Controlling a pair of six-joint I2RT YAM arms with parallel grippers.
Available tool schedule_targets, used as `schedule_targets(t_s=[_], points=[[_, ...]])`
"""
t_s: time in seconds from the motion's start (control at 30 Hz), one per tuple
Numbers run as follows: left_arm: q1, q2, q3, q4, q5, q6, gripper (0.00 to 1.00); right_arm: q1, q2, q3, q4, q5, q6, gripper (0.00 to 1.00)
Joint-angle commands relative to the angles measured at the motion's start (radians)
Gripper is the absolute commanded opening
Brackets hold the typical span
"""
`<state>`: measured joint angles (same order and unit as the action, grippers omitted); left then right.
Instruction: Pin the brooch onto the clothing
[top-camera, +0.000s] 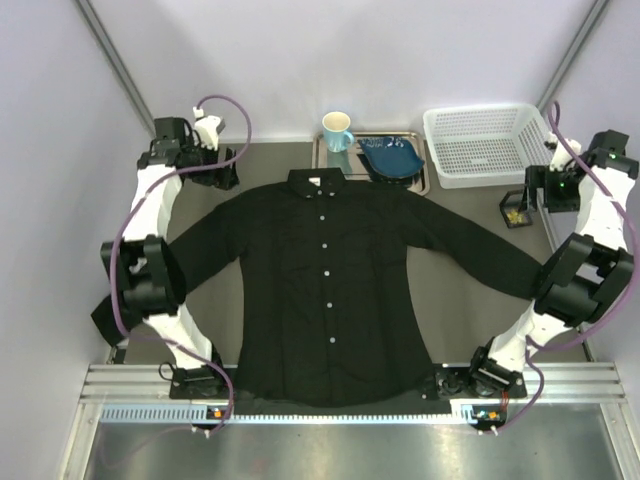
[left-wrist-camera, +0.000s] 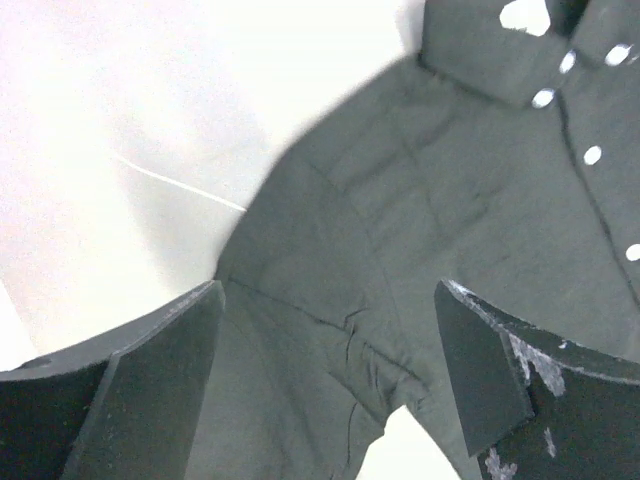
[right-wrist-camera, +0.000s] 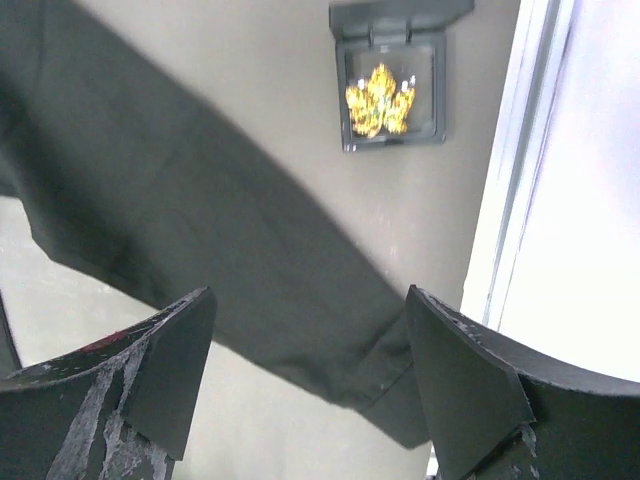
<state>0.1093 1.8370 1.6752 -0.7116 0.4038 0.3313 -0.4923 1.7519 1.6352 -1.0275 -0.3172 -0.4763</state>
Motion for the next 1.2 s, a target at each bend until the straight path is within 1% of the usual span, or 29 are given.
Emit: schedule_targets(t_s=[0.0, 0.03, 0.07, 0.1, 0.13, 0.17, 0.23, 0.27, 0.37, 0.43, 0.47, 0.57, 0.63, 0.7, 0.83, 1.17], points=[[0.001, -0.240, -0.161, 0.373, 0.094, -0.170, 0.92, -0.008, 0.024, 0.071, 0.043, -0.097, 0.024, 0.79], [0.003, -0.272, -0.195, 0.424, 0.154, -0.173, 0.99, -0.009, 0.040, 0.077, 0.053, -0.095, 0.018, 0.79], [0.001, -0.298, -0.253, 0.527, 0.182, -0.175, 0.98, -0.011, 0.053, 0.077, 0.063, -0.100, 0.012, 0.78], [0.000, -0.341, -0.282, 0.582, 0.190, -0.207, 0.99, -0.011, 0.088, 0.078, 0.088, -0.109, 0.001, 0.78], [0.000, -0.357, -0.302, 0.628, 0.193, -0.225, 0.99, -0.011, 0.106, 0.084, 0.098, -0.120, -0.002, 0.79], [0.000, -0.364, -0.296, 0.635, 0.190, -0.236, 0.99, -0.011, 0.129, 0.090, 0.102, -0.128, -0.005, 0.79], [0.000, -0.349, -0.255, 0.582, 0.191, -0.244, 0.99, -0.011, 0.181, 0.113, 0.106, -0.135, -0.024, 0.80], [0.001, -0.326, -0.206, 0.508, 0.204, -0.224, 0.99, -0.011, 0.198, 0.121, 0.106, -0.128, -0.030, 0.82], [0.000, -0.303, -0.187, 0.468, 0.205, -0.235, 0.99, -0.012, 0.247, 0.141, 0.115, -0.114, -0.062, 0.87], [0.001, -0.308, -0.236, 0.509, 0.213, -0.247, 0.99, -0.014, 0.270, 0.152, 0.127, -0.117, -0.070, 0.87], [0.000, -0.308, -0.252, 0.527, 0.242, -0.245, 0.99, -0.014, 0.274, 0.150, 0.138, -0.121, -0.070, 0.86], [0.000, -0.274, -0.273, 0.564, 0.257, -0.229, 0.98, -0.012, 0.294, 0.144, 0.188, -0.137, -0.067, 0.84], [-0.002, -0.249, -0.244, 0.543, 0.271, -0.236, 0.97, -0.012, 0.301, 0.131, 0.211, -0.158, -0.059, 0.82], [-0.002, -0.223, -0.229, 0.528, 0.290, -0.198, 0.95, -0.012, 0.314, 0.120, 0.256, -0.172, -0.055, 0.81], [-0.002, -0.211, -0.232, 0.532, 0.279, -0.193, 0.95, -0.008, 0.350, 0.143, 0.260, -0.129, -0.051, 0.82], [-0.002, -0.216, -0.262, 0.521, 0.244, -0.180, 0.95, 0.020, 0.379, 0.100, 0.329, -0.091, -0.048, 0.80]])
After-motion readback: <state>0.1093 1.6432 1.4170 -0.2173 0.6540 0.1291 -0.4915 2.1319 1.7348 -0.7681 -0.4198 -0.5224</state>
